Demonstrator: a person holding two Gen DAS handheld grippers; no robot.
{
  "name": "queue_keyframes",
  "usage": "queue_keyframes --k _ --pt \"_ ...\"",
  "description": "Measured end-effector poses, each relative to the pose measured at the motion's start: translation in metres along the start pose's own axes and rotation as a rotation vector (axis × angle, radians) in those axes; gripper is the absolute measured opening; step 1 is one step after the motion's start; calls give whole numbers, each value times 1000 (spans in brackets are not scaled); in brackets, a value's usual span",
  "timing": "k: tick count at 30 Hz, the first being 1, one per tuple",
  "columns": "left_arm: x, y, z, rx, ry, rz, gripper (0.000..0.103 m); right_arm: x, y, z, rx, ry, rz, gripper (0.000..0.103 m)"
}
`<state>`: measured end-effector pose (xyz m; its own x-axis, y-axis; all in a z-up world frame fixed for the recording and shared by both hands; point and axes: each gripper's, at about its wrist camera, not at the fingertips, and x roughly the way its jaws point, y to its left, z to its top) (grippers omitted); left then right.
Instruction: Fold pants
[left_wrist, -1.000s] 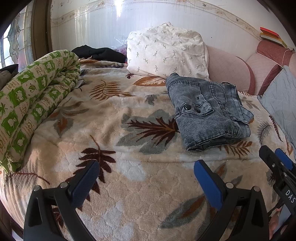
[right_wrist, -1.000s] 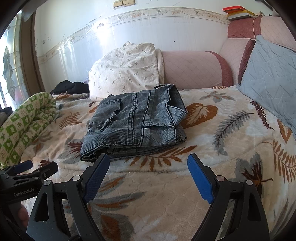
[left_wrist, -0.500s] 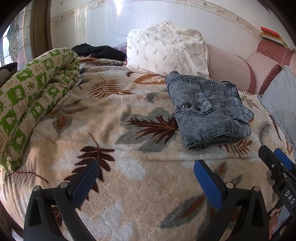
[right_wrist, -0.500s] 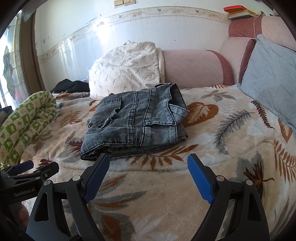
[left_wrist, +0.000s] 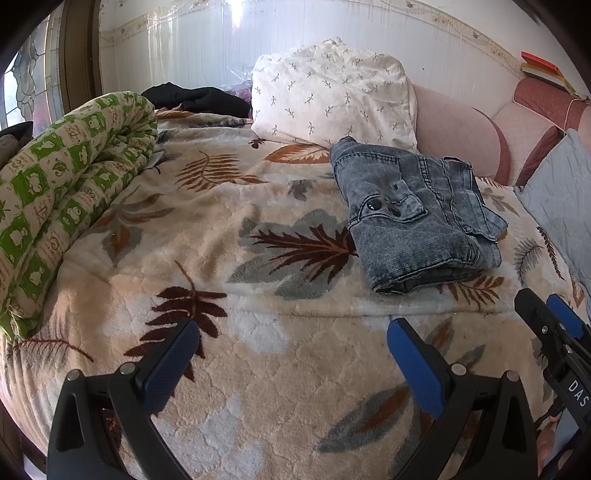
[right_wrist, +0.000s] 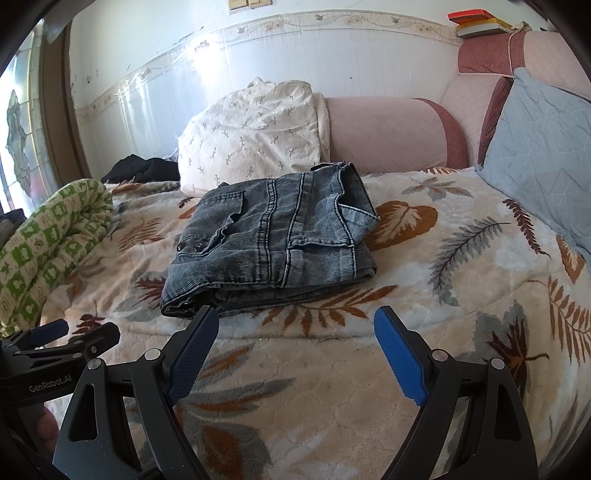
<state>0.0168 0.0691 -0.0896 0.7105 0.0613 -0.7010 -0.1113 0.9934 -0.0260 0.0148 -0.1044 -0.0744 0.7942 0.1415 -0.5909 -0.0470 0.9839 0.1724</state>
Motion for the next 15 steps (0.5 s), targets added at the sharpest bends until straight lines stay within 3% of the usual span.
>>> queue_keyframes --k 15 --pt "1 -1 -1 4 11 0 103 1 2 0 -12 13 8 86"
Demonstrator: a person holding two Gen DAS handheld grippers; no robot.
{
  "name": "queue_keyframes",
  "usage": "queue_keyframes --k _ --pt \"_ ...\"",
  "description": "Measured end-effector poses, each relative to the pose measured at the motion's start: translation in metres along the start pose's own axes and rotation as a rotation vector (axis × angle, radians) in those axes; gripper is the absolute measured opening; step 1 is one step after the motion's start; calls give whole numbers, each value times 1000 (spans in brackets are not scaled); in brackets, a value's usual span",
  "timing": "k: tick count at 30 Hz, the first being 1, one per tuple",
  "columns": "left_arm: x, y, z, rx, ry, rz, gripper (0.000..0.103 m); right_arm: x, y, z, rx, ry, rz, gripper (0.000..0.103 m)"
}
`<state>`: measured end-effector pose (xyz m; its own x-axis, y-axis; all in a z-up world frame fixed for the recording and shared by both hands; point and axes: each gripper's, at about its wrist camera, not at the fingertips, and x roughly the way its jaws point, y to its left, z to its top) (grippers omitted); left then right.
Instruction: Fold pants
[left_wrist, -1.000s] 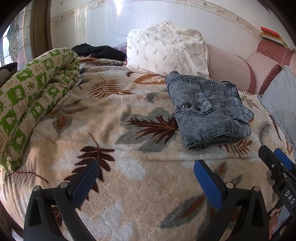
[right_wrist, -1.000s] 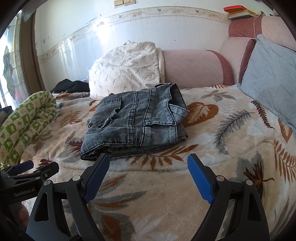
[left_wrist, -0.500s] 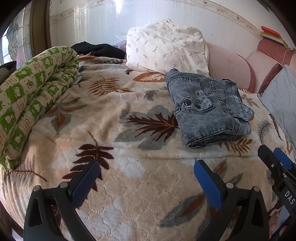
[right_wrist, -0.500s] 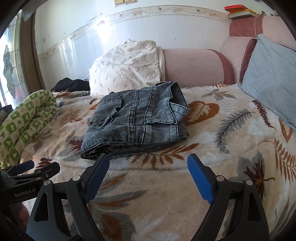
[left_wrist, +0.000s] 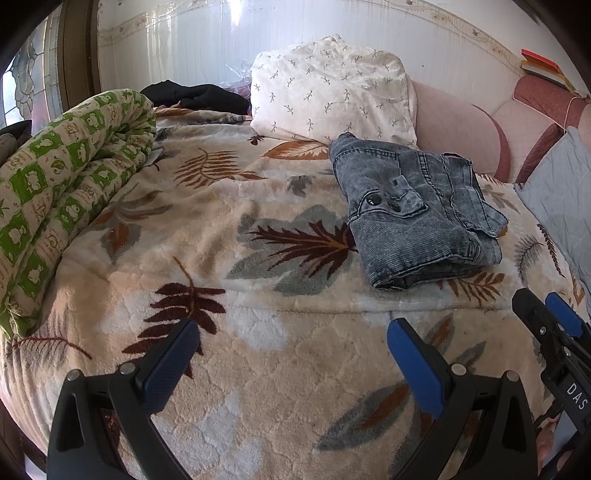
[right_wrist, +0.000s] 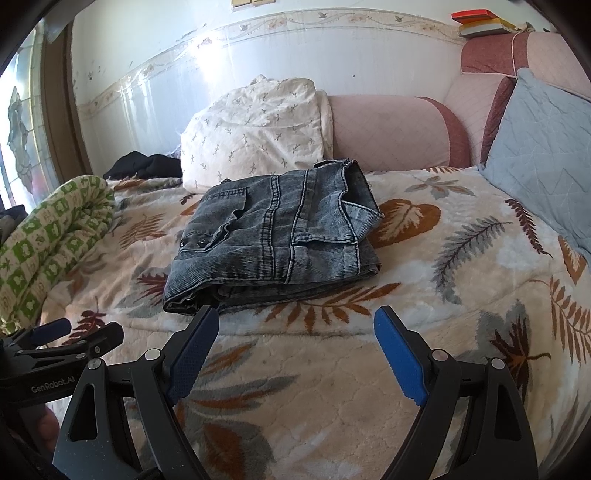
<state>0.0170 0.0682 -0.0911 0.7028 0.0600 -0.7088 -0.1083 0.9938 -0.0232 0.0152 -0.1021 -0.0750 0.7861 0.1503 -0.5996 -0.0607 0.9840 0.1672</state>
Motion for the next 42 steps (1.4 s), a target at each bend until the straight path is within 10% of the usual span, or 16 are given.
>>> queue_keyframes --k 42 --pt "3 1 -3 -1 19 -9 103 3 4 -1 -18 15 10 86"
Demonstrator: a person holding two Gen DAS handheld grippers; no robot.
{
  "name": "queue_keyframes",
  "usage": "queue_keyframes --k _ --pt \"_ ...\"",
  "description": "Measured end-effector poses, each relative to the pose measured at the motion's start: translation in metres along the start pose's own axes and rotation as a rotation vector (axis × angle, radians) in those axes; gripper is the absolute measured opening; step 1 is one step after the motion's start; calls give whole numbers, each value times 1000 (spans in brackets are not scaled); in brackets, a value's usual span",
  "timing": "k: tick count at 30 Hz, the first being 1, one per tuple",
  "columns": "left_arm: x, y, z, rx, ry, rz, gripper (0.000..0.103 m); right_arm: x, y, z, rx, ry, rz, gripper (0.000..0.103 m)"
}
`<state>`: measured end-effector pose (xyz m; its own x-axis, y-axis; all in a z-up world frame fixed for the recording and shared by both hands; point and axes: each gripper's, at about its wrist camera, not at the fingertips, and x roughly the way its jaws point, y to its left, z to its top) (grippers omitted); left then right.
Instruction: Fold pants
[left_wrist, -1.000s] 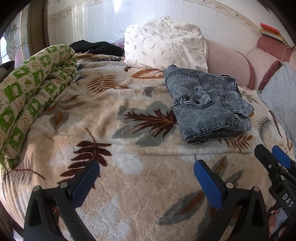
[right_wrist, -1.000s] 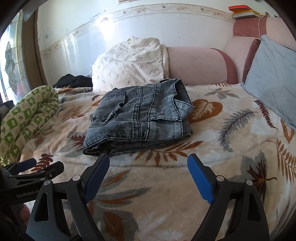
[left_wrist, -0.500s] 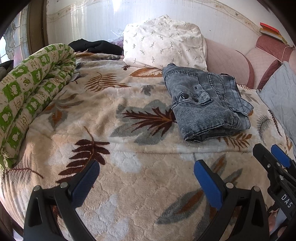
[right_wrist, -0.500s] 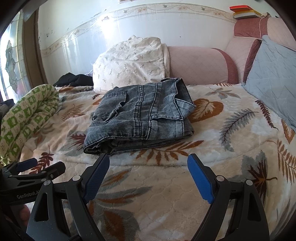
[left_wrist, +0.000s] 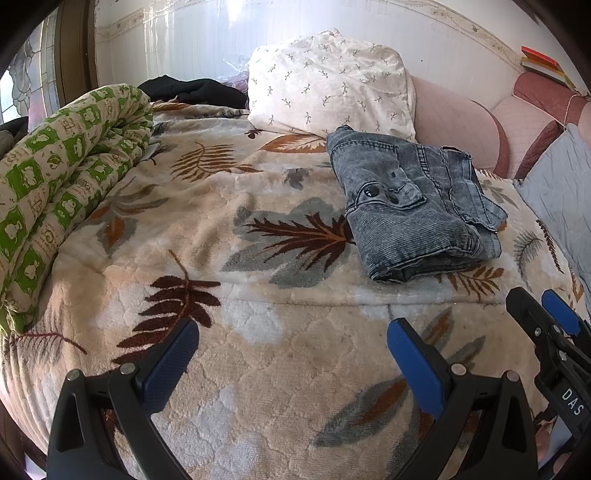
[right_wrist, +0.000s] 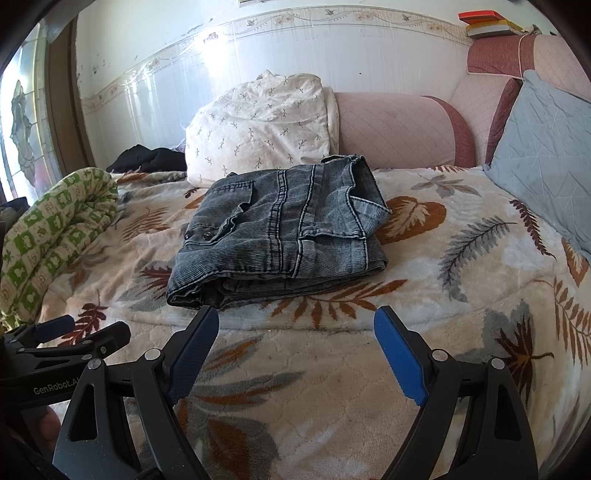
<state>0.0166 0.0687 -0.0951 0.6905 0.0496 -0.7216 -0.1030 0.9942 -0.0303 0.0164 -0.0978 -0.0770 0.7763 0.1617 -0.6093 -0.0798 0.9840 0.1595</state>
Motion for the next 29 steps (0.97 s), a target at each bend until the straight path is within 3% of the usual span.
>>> queue_keyframes --k 11,15,18,25,29 --pt "11 3 16 -6 42 13 103 22 4 18 24 7 37 86" --pt "13 -1 50 47 -33 69 103 35 11 30 -4 8 48 86" --pt "26 -5 62 65 -46 93 103 33 16 37 -51 -12 38 86" --pt "40 -13 50 123 -44 61 103 31 1 43 -3 2 27 86" --pt "33 -10 51 91 -64 2 103 37 0 39 1 20 15 86"
